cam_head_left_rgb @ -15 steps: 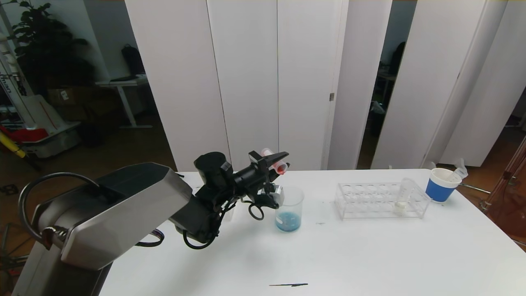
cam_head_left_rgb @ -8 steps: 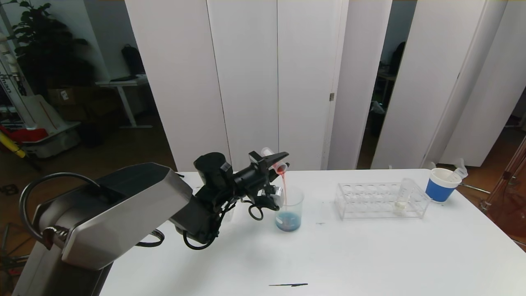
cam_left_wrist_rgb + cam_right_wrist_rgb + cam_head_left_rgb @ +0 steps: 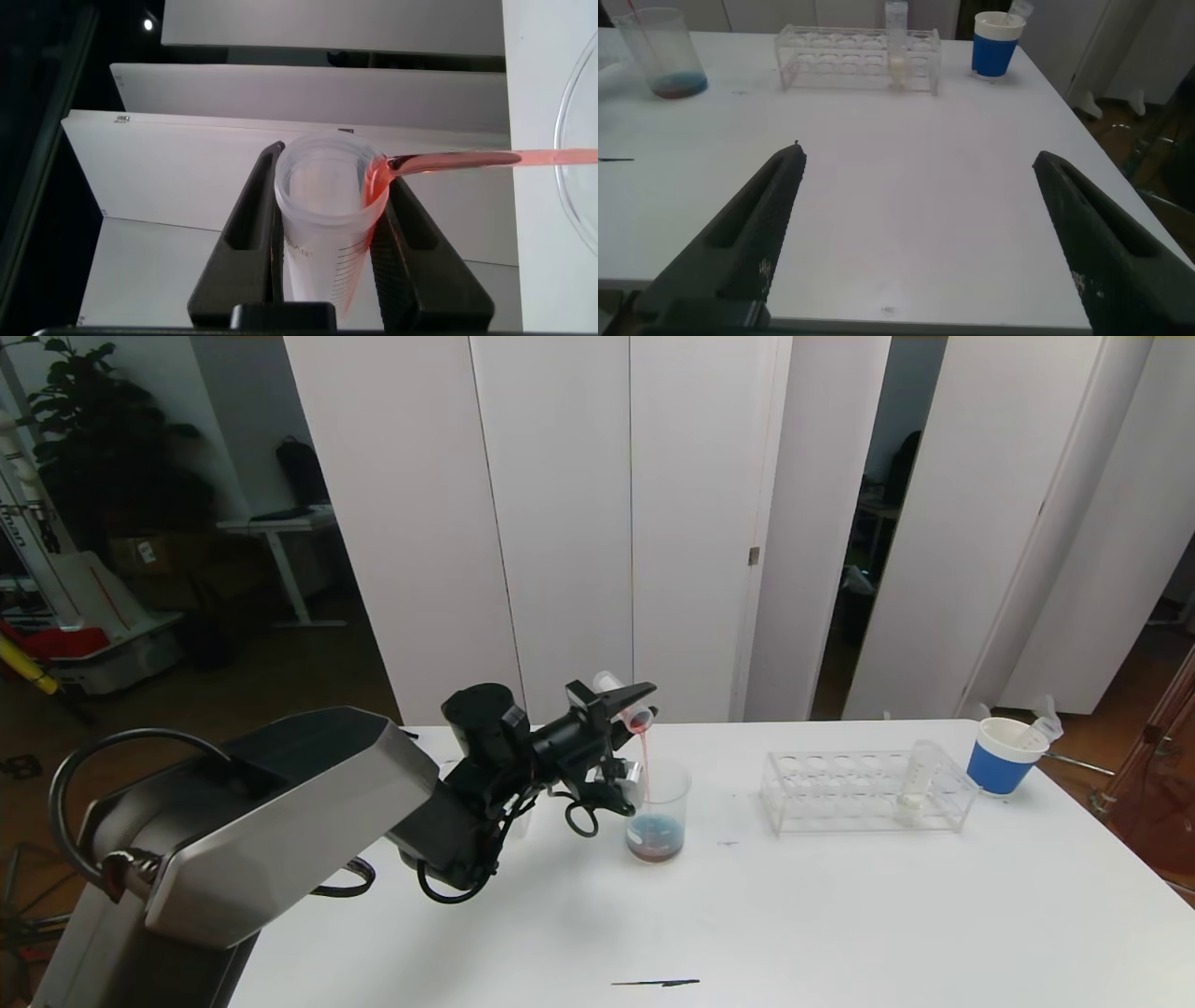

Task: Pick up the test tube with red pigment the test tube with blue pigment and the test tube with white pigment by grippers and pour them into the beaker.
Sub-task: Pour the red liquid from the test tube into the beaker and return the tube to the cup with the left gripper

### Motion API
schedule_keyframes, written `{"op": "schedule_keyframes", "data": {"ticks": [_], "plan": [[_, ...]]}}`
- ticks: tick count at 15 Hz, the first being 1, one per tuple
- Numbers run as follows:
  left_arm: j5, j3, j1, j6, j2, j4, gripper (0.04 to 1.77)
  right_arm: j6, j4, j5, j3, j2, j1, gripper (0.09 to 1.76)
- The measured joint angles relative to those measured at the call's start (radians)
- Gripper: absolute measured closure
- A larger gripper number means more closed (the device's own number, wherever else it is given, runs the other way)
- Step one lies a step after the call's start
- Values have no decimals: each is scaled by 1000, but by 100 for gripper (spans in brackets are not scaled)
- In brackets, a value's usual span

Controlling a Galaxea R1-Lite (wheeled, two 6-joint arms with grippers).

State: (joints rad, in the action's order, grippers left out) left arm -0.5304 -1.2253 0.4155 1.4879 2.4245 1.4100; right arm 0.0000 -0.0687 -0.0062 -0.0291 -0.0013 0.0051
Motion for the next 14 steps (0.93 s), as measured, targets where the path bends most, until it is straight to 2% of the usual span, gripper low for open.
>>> {"op": "schedule_keyframes", "data": {"ticks": [14], "plan": [[-3, -2, 0, 8, 5, 5, 120, 0, 0, 0, 0, 0, 0, 10]]}}
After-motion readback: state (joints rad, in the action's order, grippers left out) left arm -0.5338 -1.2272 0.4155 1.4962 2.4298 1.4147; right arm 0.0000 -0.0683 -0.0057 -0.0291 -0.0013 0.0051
